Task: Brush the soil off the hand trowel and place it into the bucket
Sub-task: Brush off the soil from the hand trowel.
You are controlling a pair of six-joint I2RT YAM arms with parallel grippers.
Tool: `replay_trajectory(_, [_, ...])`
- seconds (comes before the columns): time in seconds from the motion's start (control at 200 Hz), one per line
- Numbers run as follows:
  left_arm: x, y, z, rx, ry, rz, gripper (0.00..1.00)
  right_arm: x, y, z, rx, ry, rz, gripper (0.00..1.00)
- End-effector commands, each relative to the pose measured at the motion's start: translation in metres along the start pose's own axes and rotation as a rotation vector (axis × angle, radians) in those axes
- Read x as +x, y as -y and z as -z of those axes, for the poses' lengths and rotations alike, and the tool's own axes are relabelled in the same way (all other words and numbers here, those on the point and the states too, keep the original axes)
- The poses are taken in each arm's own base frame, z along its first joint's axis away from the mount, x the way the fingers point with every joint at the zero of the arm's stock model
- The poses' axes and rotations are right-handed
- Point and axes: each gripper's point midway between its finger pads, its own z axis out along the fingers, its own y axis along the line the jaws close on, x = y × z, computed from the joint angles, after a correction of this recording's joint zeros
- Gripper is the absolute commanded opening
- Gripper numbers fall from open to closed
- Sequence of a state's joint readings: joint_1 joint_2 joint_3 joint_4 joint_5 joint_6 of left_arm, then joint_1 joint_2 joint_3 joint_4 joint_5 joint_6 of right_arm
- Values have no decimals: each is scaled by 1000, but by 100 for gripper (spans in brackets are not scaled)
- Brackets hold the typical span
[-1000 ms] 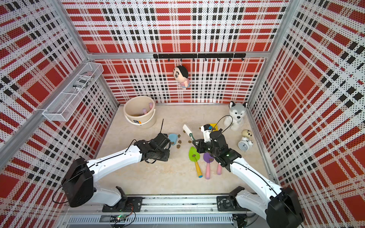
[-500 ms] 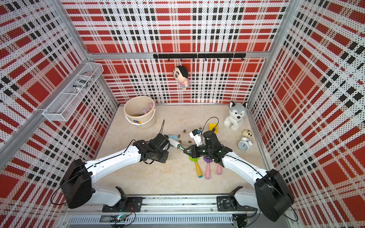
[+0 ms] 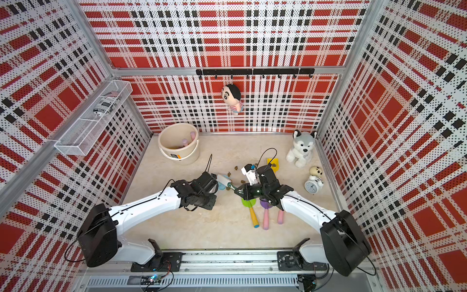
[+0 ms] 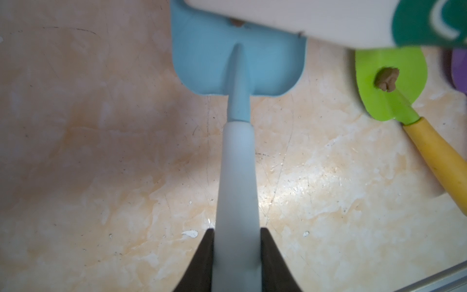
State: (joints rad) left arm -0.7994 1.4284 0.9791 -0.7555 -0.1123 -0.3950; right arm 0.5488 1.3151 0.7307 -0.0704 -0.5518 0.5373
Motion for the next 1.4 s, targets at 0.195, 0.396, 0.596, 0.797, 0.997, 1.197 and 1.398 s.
replay_trajectory(0.195, [-18, 7, 15, 26, 74, -16, 0, -22, -7, 22, 16, 118, -9, 0])
replay_trajectory(0.396, [-18, 6, 16, 24, 83, -10, 0, -21, -37, 25, -151, 116, 15, 0])
replay_trajectory(0.596, [-22, 8, 20, 38, 102, 0, 0, 2, -48, 7, -242, 11, 11, 0])
replay_trajectory(0.797, [-20, 6, 19, 34, 97, 13, 0, 13, -26, -1, -163, -5, -22, 0])
replay_trajectory(0.997, [-21, 5, 21, 40, 106, 19, 0, 15, -4, -1, -100, 4, -78, 0])
replay_trajectory(1.197, [-18, 6, 20, 50, 102, 21, 0, 4, 8, 9, -38, 61, -97, 0])
replay_trajectory(1.398, [-18, 6, 21, 51, 107, 23, 0, -12, 1, 24, -24, 128, -76, 0])
